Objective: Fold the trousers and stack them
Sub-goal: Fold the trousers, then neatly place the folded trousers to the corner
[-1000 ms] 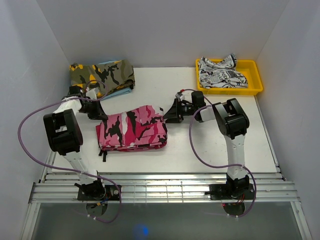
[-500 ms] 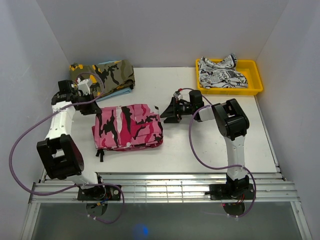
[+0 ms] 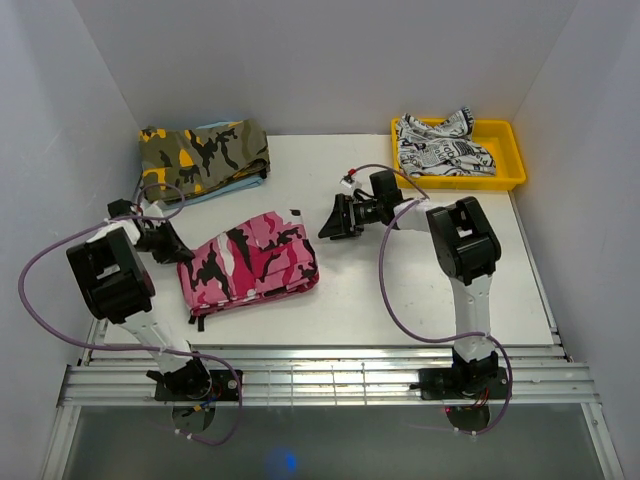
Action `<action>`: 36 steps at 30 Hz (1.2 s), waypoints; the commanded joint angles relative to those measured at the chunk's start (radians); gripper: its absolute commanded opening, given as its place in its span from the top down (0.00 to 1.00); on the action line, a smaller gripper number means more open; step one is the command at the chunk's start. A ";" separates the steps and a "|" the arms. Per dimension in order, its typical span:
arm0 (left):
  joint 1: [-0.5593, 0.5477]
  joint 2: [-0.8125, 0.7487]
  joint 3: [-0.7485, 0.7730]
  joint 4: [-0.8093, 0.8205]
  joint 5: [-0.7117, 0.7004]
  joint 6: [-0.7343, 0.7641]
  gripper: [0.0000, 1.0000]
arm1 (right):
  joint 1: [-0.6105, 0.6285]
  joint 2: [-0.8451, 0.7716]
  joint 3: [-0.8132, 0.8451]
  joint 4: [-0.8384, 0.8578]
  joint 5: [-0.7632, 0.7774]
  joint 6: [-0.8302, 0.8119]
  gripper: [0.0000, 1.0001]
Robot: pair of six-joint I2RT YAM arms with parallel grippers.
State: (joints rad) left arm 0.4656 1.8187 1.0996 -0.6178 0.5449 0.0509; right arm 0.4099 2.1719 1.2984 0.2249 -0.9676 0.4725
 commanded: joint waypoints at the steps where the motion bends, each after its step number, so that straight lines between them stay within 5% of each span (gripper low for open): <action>1: -0.008 0.088 -0.006 0.061 -0.033 0.001 1.00 | 0.035 -0.139 0.090 -0.344 0.219 -0.430 0.15; 12: -0.168 0.254 0.226 0.059 0.073 -0.083 1.00 | 0.102 -0.225 0.416 -0.694 0.426 -0.796 0.19; 16: -0.153 0.182 0.270 0.043 0.135 -0.117 0.66 | 0.236 -0.219 0.533 -0.766 0.535 -0.834 0.18; 17: -0.128 0.151 0.270 0.040 0.165 -0.126 0.50 | 0.253 -0.215 0.576 -0.782 0.564 -0.828 0.18; 19: -0.096 0.062 0.275 0.023 0.197 -0.154 0.38 | 0.312 -0.198 0.614 -0.794 0.607 -0.821 0.18; 20: -0.056 0.033 0.278 0.015 0.229 -0.160 0.22 | 0.335 -0.189 0.634 -0.792 0.680 -0.818 0.16; 23: 0.039 -0.079 0.269 -0.008 0.271 -0.171 0.02 | 0.438 -0.167 0.645 -0.771 0.811 -0.811 0.12; 31: 0.189 -0.226 0.240 -0.129 0.391 -0.001 0.02 | 0.705 -0.051 0.595 -0.671 0.963 -0.877 0.03; 36: 0.286 -0.288 0.198 -0.115 0.440 0.044 0.02 | 0.791 0.104 0.711 -0.668 1.064 -0.891 0.03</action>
State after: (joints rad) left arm 0.6998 1.5848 1.3277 -0.7029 0.9047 0.0368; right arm 1.1774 2.2173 1.9320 -0.4694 -0.0063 -0.3969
